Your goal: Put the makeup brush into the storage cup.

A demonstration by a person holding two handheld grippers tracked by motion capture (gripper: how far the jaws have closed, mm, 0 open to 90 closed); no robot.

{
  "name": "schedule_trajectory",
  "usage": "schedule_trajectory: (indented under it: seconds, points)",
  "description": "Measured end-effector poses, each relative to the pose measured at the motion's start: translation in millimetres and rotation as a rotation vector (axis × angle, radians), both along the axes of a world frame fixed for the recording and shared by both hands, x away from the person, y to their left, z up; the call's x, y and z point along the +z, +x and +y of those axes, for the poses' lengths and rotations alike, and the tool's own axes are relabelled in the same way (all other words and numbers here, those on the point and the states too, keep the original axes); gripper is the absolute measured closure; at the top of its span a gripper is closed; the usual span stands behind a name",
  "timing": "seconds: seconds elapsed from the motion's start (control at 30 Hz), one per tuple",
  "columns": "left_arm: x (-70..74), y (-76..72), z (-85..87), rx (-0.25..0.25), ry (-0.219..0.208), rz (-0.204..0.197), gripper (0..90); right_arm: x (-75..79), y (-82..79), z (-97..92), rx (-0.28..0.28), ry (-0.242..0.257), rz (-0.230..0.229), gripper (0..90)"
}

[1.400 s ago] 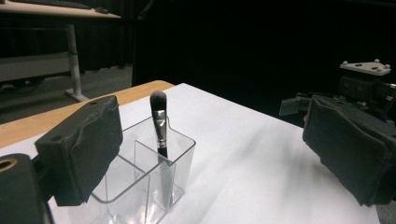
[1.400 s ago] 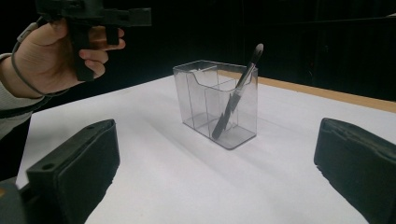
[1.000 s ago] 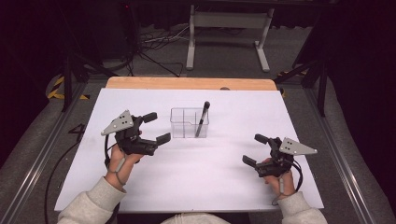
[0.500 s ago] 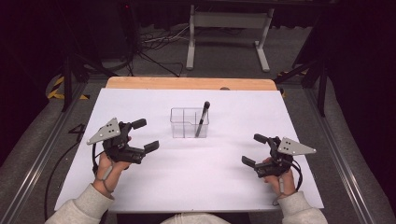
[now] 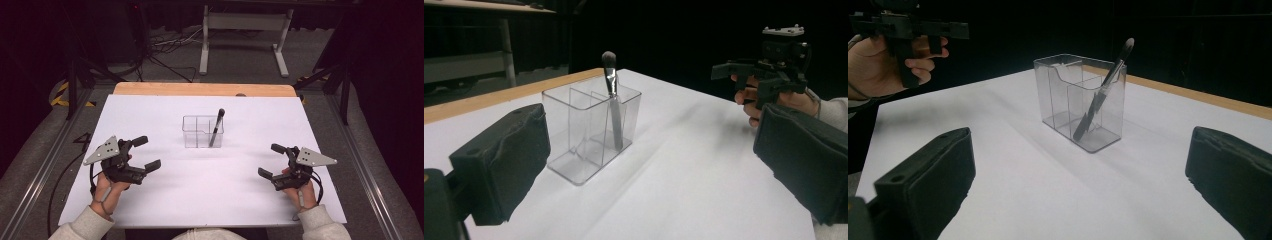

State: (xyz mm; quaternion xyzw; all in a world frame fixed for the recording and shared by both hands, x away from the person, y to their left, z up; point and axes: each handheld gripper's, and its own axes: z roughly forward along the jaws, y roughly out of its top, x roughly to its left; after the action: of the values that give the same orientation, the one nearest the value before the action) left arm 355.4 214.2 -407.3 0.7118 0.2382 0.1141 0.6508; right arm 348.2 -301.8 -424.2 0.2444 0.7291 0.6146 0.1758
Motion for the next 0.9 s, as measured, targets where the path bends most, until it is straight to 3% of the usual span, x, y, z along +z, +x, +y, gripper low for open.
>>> schedule_trajectory:
  seconds: [0.47,0.9]
  points:
    - [-21.0,-2.5,8.2,0.021,-0.002,-0.003,2.5,-4.7,1.3,-0.9,0.012,-0.004,-0.011,0.0]
    - [-40.3,-2.9,11.1,0.035,-0.015,0.04,2.5,-8.4,0.2,1.4,0.018,-0.013,-0.013,0.0]
